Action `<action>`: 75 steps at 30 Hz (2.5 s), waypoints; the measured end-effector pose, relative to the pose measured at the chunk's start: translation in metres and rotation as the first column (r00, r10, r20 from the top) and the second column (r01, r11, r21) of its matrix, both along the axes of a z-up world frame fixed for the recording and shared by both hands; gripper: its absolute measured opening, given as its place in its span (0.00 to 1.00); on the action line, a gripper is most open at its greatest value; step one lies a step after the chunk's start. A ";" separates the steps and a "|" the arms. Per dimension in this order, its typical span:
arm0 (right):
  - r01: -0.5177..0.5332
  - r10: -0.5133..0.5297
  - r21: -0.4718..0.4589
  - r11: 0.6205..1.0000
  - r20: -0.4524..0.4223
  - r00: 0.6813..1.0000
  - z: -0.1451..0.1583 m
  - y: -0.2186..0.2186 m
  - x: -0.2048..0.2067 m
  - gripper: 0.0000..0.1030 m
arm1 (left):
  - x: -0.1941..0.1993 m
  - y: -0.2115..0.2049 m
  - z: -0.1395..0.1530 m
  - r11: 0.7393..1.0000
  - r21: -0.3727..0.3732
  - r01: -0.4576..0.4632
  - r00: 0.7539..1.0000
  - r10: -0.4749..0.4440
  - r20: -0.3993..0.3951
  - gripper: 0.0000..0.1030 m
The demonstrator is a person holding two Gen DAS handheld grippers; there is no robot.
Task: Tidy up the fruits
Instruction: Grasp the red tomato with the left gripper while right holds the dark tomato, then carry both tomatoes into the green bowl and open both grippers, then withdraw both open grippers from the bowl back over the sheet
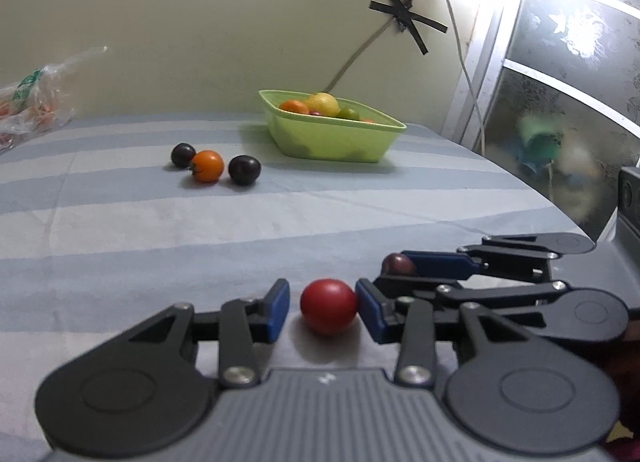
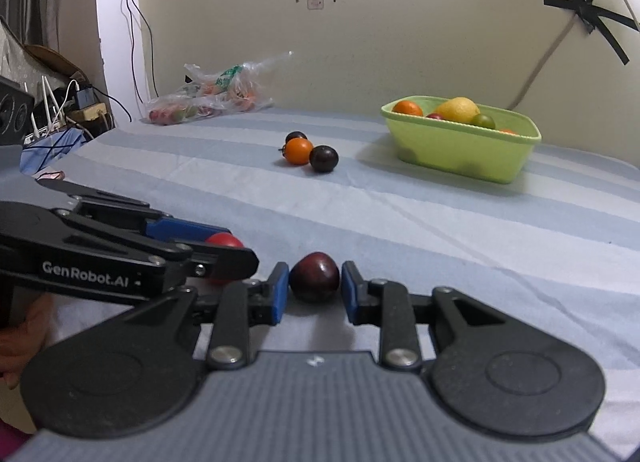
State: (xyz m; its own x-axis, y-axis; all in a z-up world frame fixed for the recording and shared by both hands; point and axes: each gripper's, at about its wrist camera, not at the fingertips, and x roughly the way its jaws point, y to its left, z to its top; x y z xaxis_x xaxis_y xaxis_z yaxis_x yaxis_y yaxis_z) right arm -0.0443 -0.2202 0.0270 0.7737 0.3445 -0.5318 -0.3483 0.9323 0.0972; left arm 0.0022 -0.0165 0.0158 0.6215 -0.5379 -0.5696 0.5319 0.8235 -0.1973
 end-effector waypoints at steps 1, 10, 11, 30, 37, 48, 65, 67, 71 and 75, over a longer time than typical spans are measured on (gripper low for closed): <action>-0.002 0.002 -0.001 1.000 0.000 1.000 0.000 0.000 -0.001 0.32 | 0.000 0.001 0.000 1.000 -0.003 -0.005 1.000 0.005 0.000 0.41; -0.001 0.001 -0.002 1.000 0.005 1.000 0.000 -0.003 -0.007 0.40 | -0.006 0.007 -0.001 1.000 -0.021 -0.011 1.000 0.011 0.001 0.41; 0.002 -0.002 0.003 1.000 0.005 1.000 0.000 -0.004 -0.007 0.40 | -0.006 0.006 -0.001 1.000 -0.017 -0.011 1.000 0.011 0.002 0.41; 0.113 -0.104 -0.028 0.993 0.223 0.969 0.070 -0.071 0.089 0.28 | 0.126 -0.051 0.087 0.988 -0.137 0.070 0.994 -0.058 0.092 0.29; 0.118 -0.113 -0.041 0.992 0.100 0.988 0.042 -0.091 0.157 0.29 | 0.190 -0.103 0.065 0.993 -0.102 0.065 0.997 -0.061 0.035 0.30; 0.142 -0.142 0.012 0.990 0.134 0.981 0.038 -0.098 0.131 0.50 | 0.186 -0.103 0.051 0.992 -0.115 0.051 0.998 -0.047 0.039 0.52; 0.051 -0.054 0.152 0.987 0.016 0.998 0.012 -0.030 0.037 0.52 | 0.049 0.007 0.021 0.991 0.043 -0.127 0.988 0.123 0.096 0.53; 0.037 -0.038 0.151 0.988 0.001 0.999 0.009 -0.020 0.028 0.52 | 0.039 0.010 0.014 0.991 0.043 -0.124 0.990 0.120 0.075 0.54; 0.036 -0.035 0.140 0.989 -0.011 0.999 0.004 -0.009 0.018 0.52 | 0.026 0.008 0.007 0.988 0.076 -0.133 0.988 0.126 0.089 0.54; 0.065 -0.064 0.148 0.987 -0.011 0.998 0.002 -0.012 0.016 0.52 | 0.021 0.003 0.007 0.984 0.103 -0.145 0.985 0.133 0.113 0.56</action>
